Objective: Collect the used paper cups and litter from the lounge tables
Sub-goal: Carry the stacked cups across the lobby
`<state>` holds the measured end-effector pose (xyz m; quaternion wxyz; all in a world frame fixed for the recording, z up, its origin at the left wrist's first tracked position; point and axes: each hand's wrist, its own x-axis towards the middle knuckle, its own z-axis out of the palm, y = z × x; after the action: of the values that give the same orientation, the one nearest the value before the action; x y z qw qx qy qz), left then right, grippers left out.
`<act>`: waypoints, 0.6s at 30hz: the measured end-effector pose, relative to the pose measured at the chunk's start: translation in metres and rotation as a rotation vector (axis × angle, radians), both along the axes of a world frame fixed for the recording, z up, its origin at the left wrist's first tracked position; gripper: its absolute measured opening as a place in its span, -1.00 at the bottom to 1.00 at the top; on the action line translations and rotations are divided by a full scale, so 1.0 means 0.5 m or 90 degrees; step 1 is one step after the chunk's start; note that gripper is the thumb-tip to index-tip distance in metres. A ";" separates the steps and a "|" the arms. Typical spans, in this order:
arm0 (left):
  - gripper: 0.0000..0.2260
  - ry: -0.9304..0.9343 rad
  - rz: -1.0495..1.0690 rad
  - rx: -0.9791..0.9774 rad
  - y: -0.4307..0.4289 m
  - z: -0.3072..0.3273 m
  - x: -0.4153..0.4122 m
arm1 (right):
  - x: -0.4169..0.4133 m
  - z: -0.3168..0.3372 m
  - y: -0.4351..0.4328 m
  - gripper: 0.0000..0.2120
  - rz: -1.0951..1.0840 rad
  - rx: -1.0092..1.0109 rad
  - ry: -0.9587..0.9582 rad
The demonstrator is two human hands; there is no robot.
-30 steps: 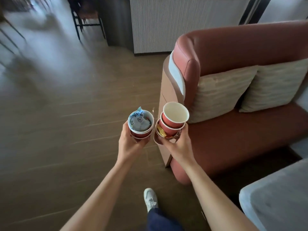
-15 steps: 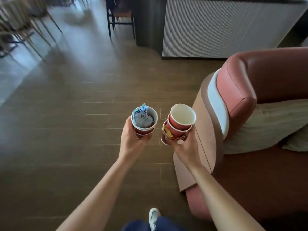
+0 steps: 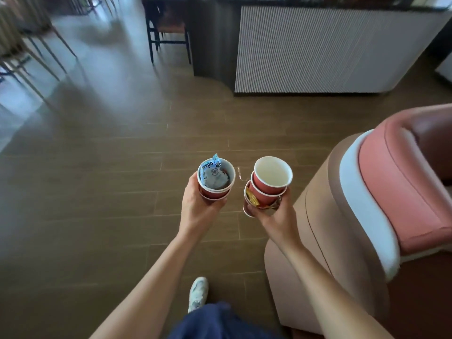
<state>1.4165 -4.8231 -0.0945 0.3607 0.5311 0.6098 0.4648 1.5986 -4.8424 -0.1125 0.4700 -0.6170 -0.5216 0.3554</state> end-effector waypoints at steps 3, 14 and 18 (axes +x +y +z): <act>-0.38 0.019 -0.042 0.012 0.110 0.011 -0.023 | -0.021 0.009 0.084 -0.31 -0.047 0.015 0.009; -0.40 0.017 -0.148 0.005 0.447 0.043 -0.011 | -0.011 0.041 0.364 -0.30 -0.218 0.046 -0.005; -0.39 0.007 -0.168 -0.009 0.569 0.037 0.045 | 0.032 0.037 0.460 -0.29 -0.257 0.043 -0.012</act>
<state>1.4388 -4.5385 -0.0759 0.4191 0.6065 0.5401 0.4060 1.6147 -4.6122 -0.0938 0.5472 -0.6963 -0.4034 0.2303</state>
